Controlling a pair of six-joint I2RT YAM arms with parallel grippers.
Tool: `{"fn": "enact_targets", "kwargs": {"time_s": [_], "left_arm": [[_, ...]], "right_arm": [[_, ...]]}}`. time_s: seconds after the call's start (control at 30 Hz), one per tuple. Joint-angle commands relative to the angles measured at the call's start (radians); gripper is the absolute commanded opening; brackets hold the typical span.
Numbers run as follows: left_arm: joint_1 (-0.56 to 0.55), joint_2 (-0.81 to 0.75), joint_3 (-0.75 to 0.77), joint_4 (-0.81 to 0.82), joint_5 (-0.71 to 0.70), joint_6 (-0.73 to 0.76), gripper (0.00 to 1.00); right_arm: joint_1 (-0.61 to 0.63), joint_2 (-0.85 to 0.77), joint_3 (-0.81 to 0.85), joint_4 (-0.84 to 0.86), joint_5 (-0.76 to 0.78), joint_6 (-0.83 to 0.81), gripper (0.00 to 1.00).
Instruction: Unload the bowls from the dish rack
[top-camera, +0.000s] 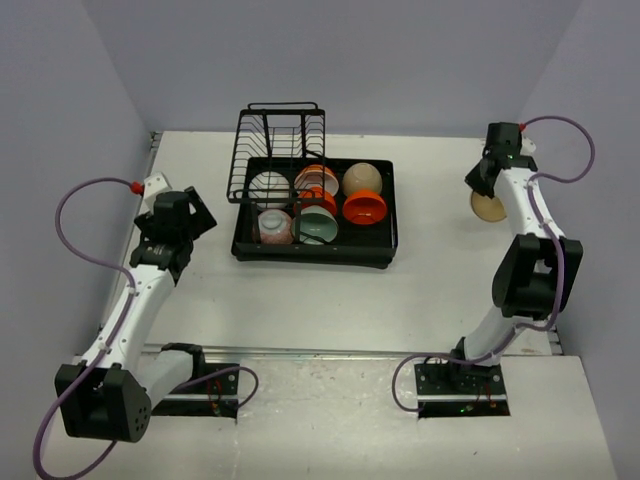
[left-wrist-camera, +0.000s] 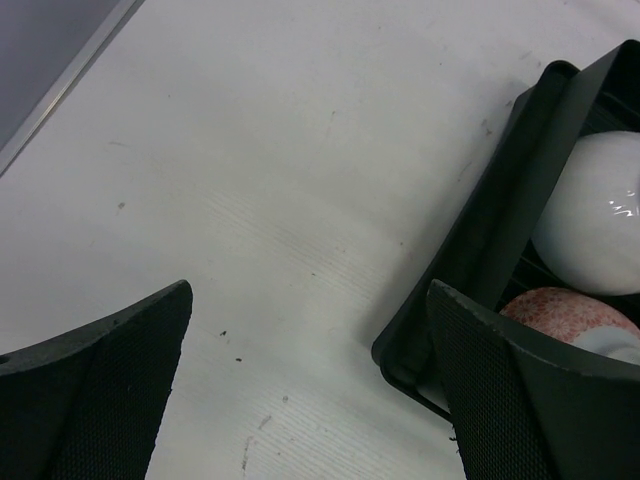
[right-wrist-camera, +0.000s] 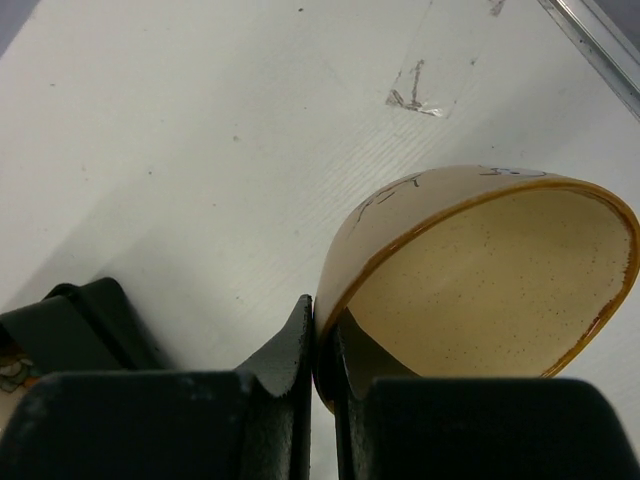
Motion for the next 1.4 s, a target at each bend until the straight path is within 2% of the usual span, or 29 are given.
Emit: {"fn": "enact_targets", "kwargs": {"time_s": [0.0, 0.27, 0.67, 0.8, 0.87, 1.07, 1.1, 1.17, 1.27, 1.37], "left_arm": [[-0.006, 0.020, 0.031, -0.006, 0.016, 0.046, 0.99], [-0.006, 0.048, 0.032, -0.009, 0.026, 0.059, 1.00], [-0.006, 0.088, 0.060, -0.014, 0.035, 0.081, 1.00], [-0.006, 0.082, 0.061, -0.015, 0.035, 0.089, 0.99], [-0.006, 0.080, 0.061, -0.018, 0.035, 0.090, 0.99], [-0.006, 0.080, 0.049, -0.014, 0.049, 0.084, 1.00], [-0.006, 0.082, 0.046, -0.009, 0.050, 0.084, 1.00], [-0.006, 0.086, 0.040, -0.008, 0.062, 0.081, 0.99], [-0.006, 0.086, 0.032, -0.006, 0.081, 0.076, 1.00], [-0.007, 0.085, 0.026, -0.001, 0.079, 0.082, 0.99]], "right_arm": [[-0.043, 0.066, 0.037, -0.031, -0.011, -0.039, 0.00], [-0.119, 0.219, 0.144, -0.057, -0.017, -0.094, 0.00], [-0.125, 0.338, 0.212, -0.106, -0.020, -0.137, 0.01], [-0.125, 0.348, 0.216, -0.105, -0.017, -0.139, 0.30], [-0.125, 0.351, 0.215, -0.106, -0.014, -0.140, 0.37], [-0.090, 0.264, 0.163, -0.028, 0.024, -0.185, 0.43], [-0.074, 0.231, 0.176, -0.022, 0.024, -0.191, 0.43], [-0.060, 0.200, 0.244, -0.059, 0.014, -0.179, 0.50], [-0.033, 0.169, 0.334, -0.115, -0.003, -0.147, 0.51], [0.018, 0.094, 0.351, -0.140, -0.034, -0.107, 0.62]]}}
